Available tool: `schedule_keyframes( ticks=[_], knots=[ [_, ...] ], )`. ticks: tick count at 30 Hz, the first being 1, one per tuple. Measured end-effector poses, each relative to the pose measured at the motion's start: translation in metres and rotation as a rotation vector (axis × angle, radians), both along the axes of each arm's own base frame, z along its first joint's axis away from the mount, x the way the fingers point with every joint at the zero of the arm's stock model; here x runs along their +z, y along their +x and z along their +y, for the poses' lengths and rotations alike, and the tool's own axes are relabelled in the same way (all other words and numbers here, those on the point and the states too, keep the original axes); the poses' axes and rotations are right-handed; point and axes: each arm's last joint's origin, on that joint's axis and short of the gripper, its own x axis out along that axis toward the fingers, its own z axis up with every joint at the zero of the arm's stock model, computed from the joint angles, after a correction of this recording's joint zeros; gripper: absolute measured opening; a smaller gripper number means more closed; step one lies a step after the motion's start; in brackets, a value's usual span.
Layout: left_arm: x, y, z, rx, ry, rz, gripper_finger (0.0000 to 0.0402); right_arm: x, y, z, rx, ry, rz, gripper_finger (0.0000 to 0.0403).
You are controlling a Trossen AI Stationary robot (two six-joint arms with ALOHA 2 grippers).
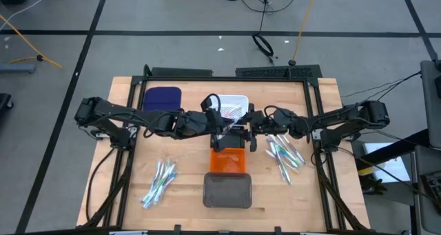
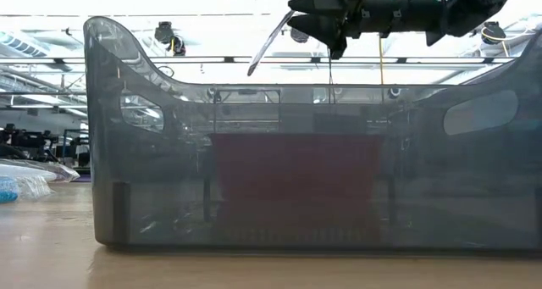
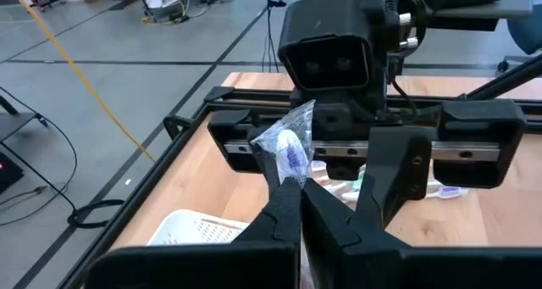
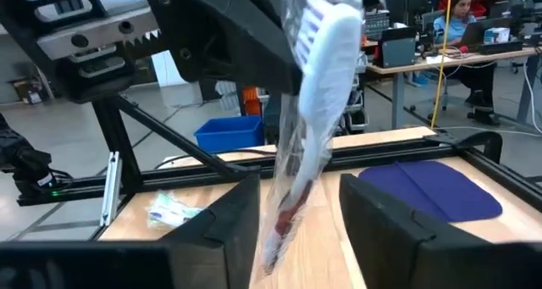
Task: Pick & Place Toothbrushes
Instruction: Put the purple toothbrush into the black bin
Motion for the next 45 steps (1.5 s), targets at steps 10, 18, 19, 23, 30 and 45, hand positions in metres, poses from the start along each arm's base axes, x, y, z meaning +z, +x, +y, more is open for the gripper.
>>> schedule_keyframes(
  ticks=[10,18,19,23,30,45],
  knots=[
    [0.000,0.001,0.000,-0.011,-0.004,-0.006,0.0001,0.003,0.000,0.008,0.011,-0.066,-0.037,0.0015],
    [-0.001,0.000,0.000,-0.018,0.038,0.017,0.0016,0.001,0.000,0.008,0.015,-0.061,-0.016,0.0009],
    [-0.001,0.000,0.000,-0.020,0.051,0.025,0.0025,0.001,0.000,0.008,0.016,-0.060,-0.010,0.0009],
    [-0.001,-0.001,-0.005,-0.016,0.140,0.054,0.0074,0.001,-0.002,0.009,0.031,-0.056,0.015,0.0009],
    [0.010,-0.015,-0.015,0.017,0.285,0.085,0.0156,0.002,-0.013,0.016,0.064,-0.034,0.130,0.0009],
    [0.012,-0.026,-0.014,0.055,0.296,0.131,0.0166,0.009,-0.033,0.064,0.260,0.081,0.207,0.0009]
  ],
)
